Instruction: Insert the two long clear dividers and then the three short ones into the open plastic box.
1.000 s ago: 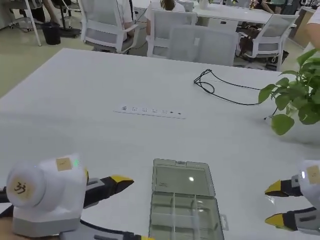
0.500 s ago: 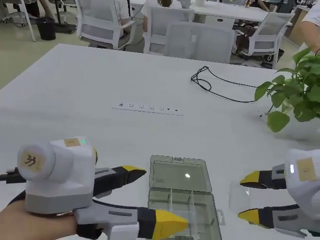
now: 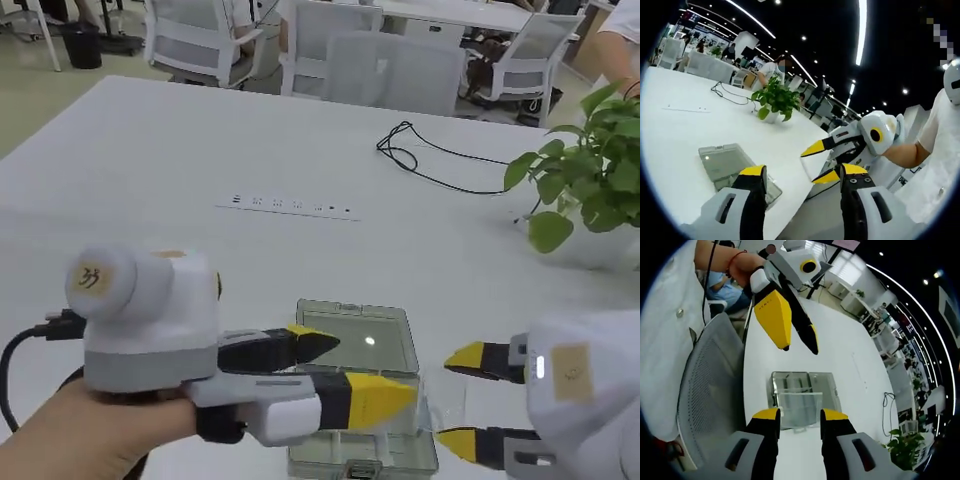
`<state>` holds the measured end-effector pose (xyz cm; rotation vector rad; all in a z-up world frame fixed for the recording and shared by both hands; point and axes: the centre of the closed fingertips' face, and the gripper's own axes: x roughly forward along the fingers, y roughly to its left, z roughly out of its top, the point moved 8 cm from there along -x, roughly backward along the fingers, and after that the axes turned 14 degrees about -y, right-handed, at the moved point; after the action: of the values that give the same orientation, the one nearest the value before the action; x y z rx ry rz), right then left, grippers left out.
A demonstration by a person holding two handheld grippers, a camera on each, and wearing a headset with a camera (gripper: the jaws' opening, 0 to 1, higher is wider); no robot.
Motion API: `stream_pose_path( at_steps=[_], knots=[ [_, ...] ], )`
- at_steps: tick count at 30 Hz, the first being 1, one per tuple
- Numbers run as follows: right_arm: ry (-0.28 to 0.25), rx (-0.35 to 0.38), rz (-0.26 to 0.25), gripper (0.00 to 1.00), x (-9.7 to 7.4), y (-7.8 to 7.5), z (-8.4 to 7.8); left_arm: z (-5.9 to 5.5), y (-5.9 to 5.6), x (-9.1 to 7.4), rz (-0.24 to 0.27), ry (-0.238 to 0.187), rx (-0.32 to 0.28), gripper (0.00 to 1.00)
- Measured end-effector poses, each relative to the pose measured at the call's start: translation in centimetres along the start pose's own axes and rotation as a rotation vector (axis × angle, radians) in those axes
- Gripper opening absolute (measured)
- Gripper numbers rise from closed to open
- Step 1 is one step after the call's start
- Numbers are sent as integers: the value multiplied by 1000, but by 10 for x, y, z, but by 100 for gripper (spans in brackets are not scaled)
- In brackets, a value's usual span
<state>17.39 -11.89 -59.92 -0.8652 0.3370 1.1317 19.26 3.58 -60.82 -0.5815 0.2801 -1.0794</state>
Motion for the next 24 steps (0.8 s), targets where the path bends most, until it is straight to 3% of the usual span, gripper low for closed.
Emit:
stream_pose_path(
  at_steps=[3, 14, 19, 24],
  knots=[
    [9, -20, -8, 33, 0, 1, 3, -3, -3, 5, -1, -13, -36, 54],
    [23, -82, -21, 33, 1, 5, 13, -16, -6, 13, -1, 5, -123, 42],
    [16, -110, -21, 33, 0, 5, 22, -20, -2, 15, 9, 0, -157, 27],
    [7, -120, -25, 32, 0, 4, 28, -23, 0, 18, 17, 5, -181, 20]
  ],
)
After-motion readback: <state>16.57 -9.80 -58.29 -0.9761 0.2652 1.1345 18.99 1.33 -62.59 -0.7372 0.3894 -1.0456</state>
